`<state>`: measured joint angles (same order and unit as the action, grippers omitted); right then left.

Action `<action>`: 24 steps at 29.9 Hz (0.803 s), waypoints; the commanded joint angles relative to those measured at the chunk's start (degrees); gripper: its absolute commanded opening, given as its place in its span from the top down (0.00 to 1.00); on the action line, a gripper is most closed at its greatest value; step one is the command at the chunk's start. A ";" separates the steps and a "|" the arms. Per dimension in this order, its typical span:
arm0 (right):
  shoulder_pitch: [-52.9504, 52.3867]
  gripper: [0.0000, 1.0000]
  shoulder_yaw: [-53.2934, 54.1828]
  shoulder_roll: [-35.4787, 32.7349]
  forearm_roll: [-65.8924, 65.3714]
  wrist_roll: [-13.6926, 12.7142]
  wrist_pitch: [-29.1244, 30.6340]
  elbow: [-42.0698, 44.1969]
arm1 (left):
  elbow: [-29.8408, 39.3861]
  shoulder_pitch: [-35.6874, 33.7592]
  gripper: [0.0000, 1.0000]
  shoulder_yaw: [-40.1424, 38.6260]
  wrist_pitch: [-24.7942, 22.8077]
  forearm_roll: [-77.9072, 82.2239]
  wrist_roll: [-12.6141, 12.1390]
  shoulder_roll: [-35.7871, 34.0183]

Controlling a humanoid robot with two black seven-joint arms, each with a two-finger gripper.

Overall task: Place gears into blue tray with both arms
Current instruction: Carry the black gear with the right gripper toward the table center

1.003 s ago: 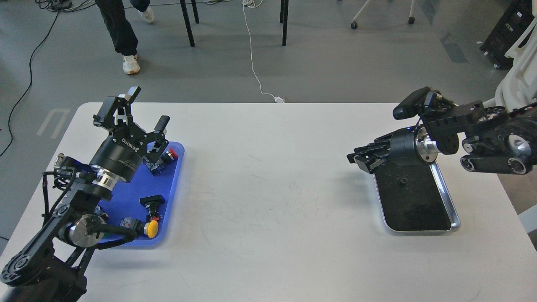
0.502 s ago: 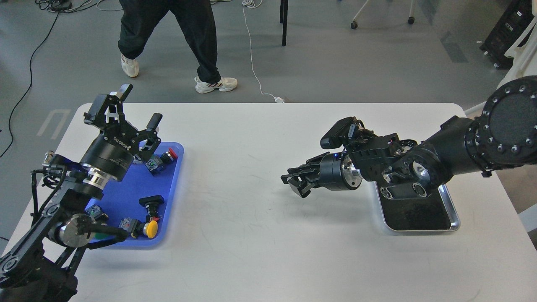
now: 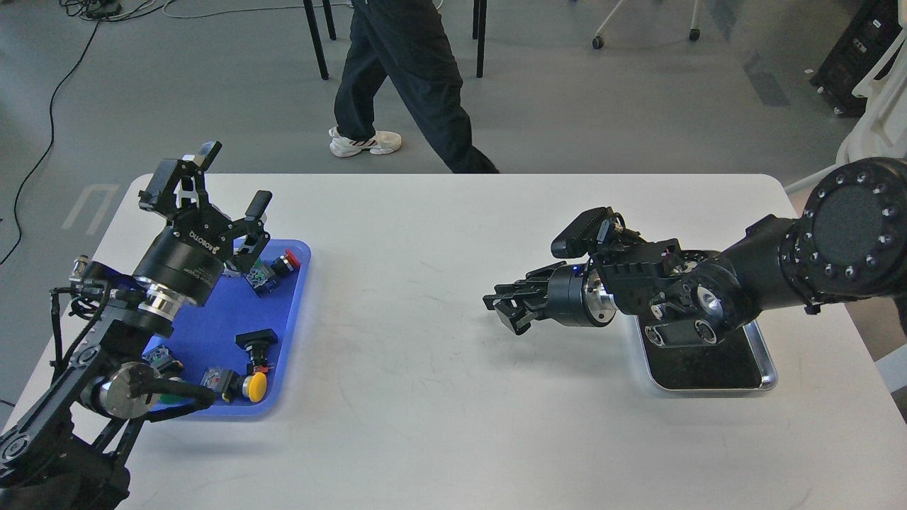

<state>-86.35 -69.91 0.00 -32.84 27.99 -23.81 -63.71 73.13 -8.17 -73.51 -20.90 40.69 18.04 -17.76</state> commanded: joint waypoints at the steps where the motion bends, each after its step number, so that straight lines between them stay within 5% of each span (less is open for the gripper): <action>1: 1.36 0.81 0.04 0.00 0.06 0.01 0.00 -0.01 | -0.01 0.00 0.02 0.04 0.07 0.00 -0.02 0.00; 17: 4.35 0.77 1.71 0.00 1.37 0.01 -0.09 0.25 | -0.27 0.61 0.02 0.13 -0.10 0.09 0.07 0.09; 24: 4.53 0.66 1.79 0.00 1.64 0.01 -0.09 0.25 | -0.27 0.61 0.02 0.21 -0.10 0.09 0.07 0.09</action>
<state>-81.86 -68.21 0.00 -31.27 28.01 -23.91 -63.45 72.86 -7.56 -73.37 -21.01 40.78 18.12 -17.66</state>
